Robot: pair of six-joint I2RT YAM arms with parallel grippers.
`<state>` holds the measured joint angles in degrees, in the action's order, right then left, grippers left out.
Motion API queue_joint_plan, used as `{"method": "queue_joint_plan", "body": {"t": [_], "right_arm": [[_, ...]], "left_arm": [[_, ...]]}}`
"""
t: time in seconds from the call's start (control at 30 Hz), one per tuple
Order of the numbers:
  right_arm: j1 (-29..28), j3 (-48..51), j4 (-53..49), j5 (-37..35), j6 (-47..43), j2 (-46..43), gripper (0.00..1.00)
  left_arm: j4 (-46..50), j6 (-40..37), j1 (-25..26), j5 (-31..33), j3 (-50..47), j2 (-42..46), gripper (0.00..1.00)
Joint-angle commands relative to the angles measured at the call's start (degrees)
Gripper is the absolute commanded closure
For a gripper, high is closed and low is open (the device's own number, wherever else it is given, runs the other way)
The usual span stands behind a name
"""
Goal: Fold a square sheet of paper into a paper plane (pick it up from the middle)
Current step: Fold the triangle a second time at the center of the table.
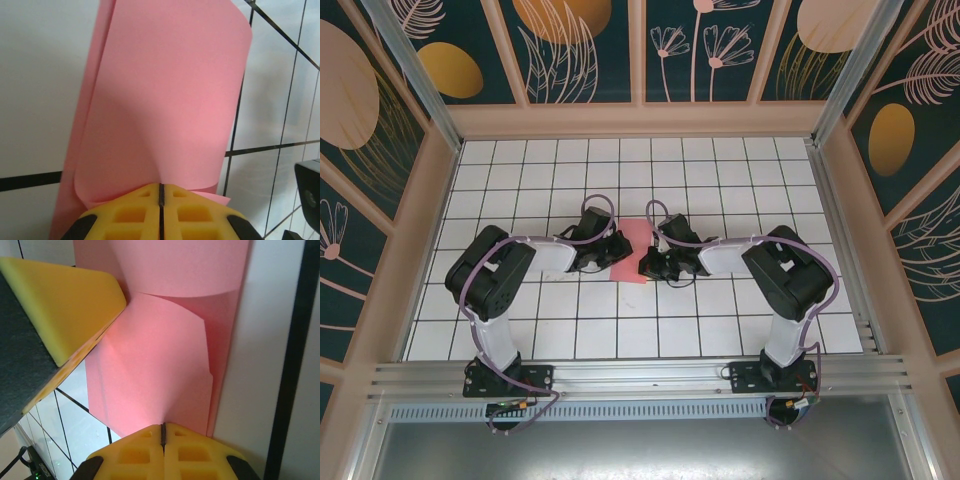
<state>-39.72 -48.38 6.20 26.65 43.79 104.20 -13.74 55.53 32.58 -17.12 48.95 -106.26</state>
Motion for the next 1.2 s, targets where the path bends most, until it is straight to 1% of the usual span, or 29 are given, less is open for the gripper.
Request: {"method": "queue_joint_plan", "body": {"t": [0.0,0.33,0.43,0.73,0.9,1.0,1.1,1.17], "right_arm": [[0.1,1.2,-7.1,-4.0,-1.5,4.0,1.0],[0.0,1.2,-7.2,-3.9,-1.8,4.5,1.0],[0.0,1.2,-7.3,-3.8,-2.0,4.6,1.0],[0.0,1.3,-7.2,-3.9,-2.0,4.5,1.0],[0.0,1.4,-7.1,-3.9,-2.0,4.4,1.0],[0.0,1.3,-7.2,-3.9,-2.1,4.3,1.0],[0.1,1.3,-7.2,-3.9,-2.0,4.4,1.0],[0.0,1.2,-7.1,-3.9,-2.1,4.4,1.0]], "left_arm": [[4.7,-1.6,-1.3,5.3,0.9,-0.8,0.9],[8.3,-3.9,-3.6,7.7,2.1,-0.6,0.9],[8.1,-4.5,-4.8,7.3,1.7,-0.2,0.9],[11.3,-7.4,-7.4,8.6,3.8,0.5,0.89],[14.1,-9.4,-7.9,9.6,6.0,1.5,0.88],[12.8,-8.5,-7.8,7.7,5.1,4.0,0.86],[8.3,-6.7,-7.7,3.1,2.3,7.6,0.85],[3.1,-5.1,-7.3,-1.6,0.0,10.5,0.85]]}}
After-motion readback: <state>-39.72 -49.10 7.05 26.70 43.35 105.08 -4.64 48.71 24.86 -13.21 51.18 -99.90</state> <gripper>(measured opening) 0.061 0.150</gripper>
